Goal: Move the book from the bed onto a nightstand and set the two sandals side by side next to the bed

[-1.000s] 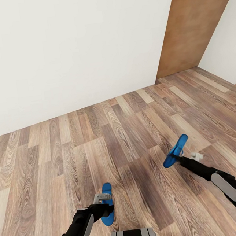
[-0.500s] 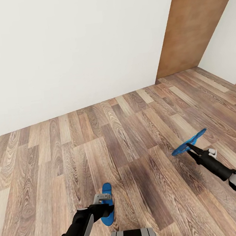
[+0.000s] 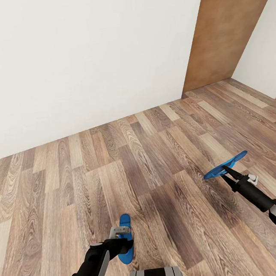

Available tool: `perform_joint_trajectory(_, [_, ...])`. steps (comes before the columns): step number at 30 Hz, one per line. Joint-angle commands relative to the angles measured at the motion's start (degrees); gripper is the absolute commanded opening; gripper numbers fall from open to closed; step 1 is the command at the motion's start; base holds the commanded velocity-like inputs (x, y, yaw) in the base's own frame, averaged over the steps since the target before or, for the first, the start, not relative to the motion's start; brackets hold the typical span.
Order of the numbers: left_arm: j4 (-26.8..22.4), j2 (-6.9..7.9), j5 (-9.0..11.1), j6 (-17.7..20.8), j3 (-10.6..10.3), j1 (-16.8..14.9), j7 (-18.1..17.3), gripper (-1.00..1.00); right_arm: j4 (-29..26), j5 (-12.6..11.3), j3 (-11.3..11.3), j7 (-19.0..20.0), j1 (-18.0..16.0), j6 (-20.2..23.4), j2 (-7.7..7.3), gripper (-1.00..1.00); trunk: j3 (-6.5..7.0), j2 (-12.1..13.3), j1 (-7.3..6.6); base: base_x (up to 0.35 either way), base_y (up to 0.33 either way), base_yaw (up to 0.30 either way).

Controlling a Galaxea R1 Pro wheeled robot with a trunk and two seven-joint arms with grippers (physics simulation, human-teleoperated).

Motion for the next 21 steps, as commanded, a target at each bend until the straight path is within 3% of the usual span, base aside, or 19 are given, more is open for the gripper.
perform_joint_trajectory(1, [-0.07, 0.0, 0.15, 0.32, 0.02, -0.01, -0.07, 1.0, 0.05, -0.61, 0.28, 0.15, -0.05, 0.43, -0.07, -1.0, -0.04, -0.02, -0.01, 0.0, 0.0, 0.0])
perform_joint_trajectory(5, [-0.07, 0.0, 0.15, 0.32, 0.02, -0.01, -0.07, 1.0, 0.01, -0.61, 0.27, 0.15, -0.05, 0.43, -0.07, -1.0, -0.04, -0.02, -0.01, 0.0, 0.0, 0.0])
perform_joint_trajectory(21, [-0.07, 0.0, 0.13, 0.32, 0.02, -0.01, -0.07, 1.0, -0.03, -0.61, 0.32, 0.12, -0.05, 0.43, -0.07, -1.0, -3.58, -0.23, 0.4, 0.0, 0.0, 0.0])
